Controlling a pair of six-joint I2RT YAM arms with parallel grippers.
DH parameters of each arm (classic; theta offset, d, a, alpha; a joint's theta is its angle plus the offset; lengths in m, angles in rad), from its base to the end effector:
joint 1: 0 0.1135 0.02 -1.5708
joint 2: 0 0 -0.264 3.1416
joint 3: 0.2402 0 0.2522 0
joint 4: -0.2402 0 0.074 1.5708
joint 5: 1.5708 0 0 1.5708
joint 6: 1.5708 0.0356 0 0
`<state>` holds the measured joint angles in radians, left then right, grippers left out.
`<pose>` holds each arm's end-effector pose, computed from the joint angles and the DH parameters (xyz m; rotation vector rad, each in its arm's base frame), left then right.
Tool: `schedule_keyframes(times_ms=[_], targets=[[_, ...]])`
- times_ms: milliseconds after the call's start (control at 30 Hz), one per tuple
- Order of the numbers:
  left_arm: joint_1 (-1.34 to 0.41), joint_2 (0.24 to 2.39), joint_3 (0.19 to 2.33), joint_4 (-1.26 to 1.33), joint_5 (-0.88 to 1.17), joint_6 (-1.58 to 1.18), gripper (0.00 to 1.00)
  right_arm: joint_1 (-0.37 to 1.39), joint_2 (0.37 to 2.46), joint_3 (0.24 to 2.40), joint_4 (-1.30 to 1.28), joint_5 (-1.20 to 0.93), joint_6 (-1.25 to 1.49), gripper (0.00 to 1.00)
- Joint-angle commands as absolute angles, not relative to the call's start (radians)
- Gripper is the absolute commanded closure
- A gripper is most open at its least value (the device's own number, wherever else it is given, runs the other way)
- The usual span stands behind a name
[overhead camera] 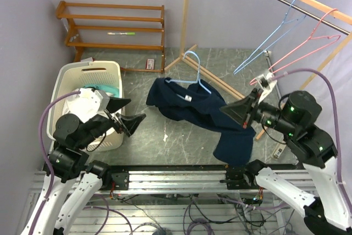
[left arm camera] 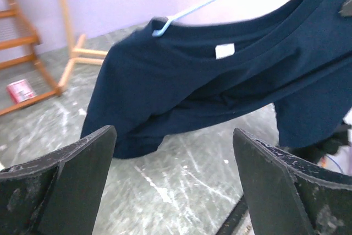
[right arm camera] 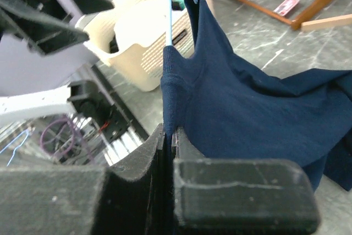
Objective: Remove the t-shirt from the hanger
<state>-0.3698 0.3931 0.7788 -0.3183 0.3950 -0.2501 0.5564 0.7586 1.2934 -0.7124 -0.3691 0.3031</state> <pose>0.0763 -0.0443 0.3696 0.4175 1.5042 -0.7890 0.0901 0.0712 0.4526 -0.5095 1.7616 0.9389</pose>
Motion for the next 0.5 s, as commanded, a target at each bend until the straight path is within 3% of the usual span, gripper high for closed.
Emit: schedule_keyframes(times_ms=[0,200,467], targets=[[-0.364,0.460,0.863,-0.213,0.709,-0.242,0.03,0.559,0.670,1.220,-0.755,-0.524,0.296,1.00],[-0.364,0.535,0.975,-0.300,0.815,-0.162,0.03,0.559,0.641,1.150,-0.740,-0.680,0.297,1.00],[-0.364,0.594,0.953,-0.111,1.011,-0.284,0.03,0.559,0.610,1.106,-0.632,-0.801,0.350,1.00]])
